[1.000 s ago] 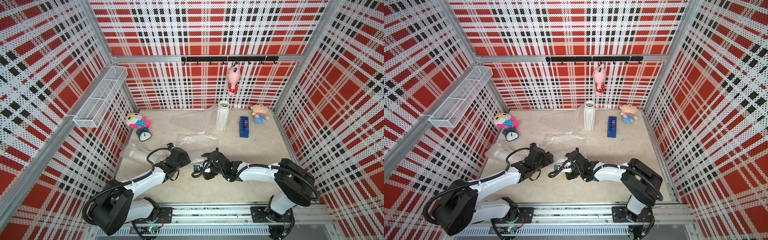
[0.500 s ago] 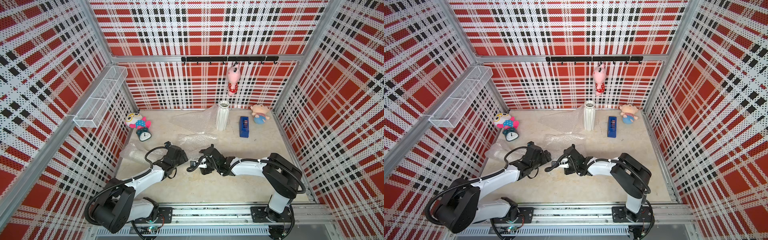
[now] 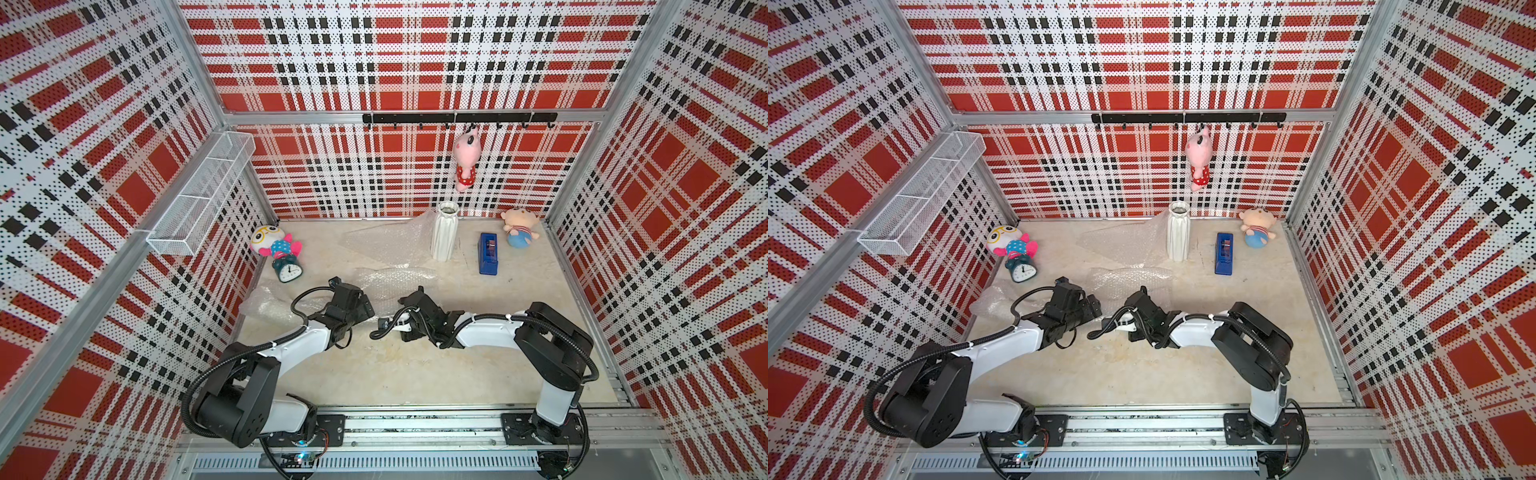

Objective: Wrap vases in bubble wrap
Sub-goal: Wrap the vase in bubble wrap.

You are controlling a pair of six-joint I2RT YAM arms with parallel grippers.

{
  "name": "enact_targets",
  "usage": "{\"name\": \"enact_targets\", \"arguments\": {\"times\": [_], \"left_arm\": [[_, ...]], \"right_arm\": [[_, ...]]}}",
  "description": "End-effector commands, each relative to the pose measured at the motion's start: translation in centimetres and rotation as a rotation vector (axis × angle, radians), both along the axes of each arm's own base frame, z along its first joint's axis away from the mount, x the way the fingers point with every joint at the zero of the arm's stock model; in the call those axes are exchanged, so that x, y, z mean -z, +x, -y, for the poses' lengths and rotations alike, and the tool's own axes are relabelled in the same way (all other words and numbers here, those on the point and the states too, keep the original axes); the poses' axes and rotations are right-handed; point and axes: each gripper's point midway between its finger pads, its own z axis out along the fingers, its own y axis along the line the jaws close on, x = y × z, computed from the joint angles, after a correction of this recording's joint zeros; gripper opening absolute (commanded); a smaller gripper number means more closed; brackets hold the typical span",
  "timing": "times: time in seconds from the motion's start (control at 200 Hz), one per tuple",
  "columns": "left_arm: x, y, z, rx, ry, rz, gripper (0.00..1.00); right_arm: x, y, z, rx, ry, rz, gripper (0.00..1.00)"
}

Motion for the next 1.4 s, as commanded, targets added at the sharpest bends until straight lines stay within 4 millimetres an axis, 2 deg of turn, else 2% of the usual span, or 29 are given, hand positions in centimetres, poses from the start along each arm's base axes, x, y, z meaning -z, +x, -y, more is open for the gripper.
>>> {"name": "enact_targets", "arguments": {"times": [0.0, 0.11, 0.25, 0.316, 0.446, 0.541, 0.691, 0.977, 1.197, 1.393], "left_arm": [[-2.3, 0.7, -1.1, -0.025, -0.003, 0.048, 0.91], [-4.2, 0.4, -2.5, -0.083, 0.001, 0.092, 0.93], [-6.8, -0.8, -4.2, -0.164, -0.01, 0.168, 0.96], [-7.9, -1.3, -4.7, -0.186, -0.024, 0.213, 0.96], [-9.0, -2.2, -5.3, -0.209, -0.04, 0.245, 0.96], [-8.8, -2.4, -5.3, -0.204, -0.041, 0.24, 0.96], [-7.1, -2.5, -4.7, -0.184, -0.048, 0.197, 0.96], [-5.1, -2.1, -1.4, -0.108, -0.051, 0.148, 0.96], [-3.5, -1.5, 0.9, -0.059, -0.063, 0.113, 0.96], [-3.8, -0.8, 2.2, -0.025, -0.11, 0.137, 0.96]], "right_arm": [[4.8, -1.8, 2.9, 0.023, -0.144, -0.131, 0.76], [3.9, -2.3, 2.3, 0.033, -0.099, -0.168, 0.7], [2.9, -3.2, 1.2, 0.089, -0.02, -0.261, 0.67], [2.9, -3.8, 0.9, 0.135, 0.008, -0.316, 0.66], [3.2, -4.7, 0.3, 0.279, 0.044, -0.423, 0.61], [3.5, -5.6, -0.3, 0.375, 0.086, -0.498, 0.6], [3.7, -6.5, -1.7, 0.532, 0.211, -0.654, 0.58], [3.0, -7.6, -4.1, 0.705, 0.414, -0.9, 0.56], [2.7, -7.0, -4.5, 0.827, 0.6, -1.104, 0.52], [2.8, -6.7, -4.4, 0.876, 0.72, -1.236, 0.51]]}}
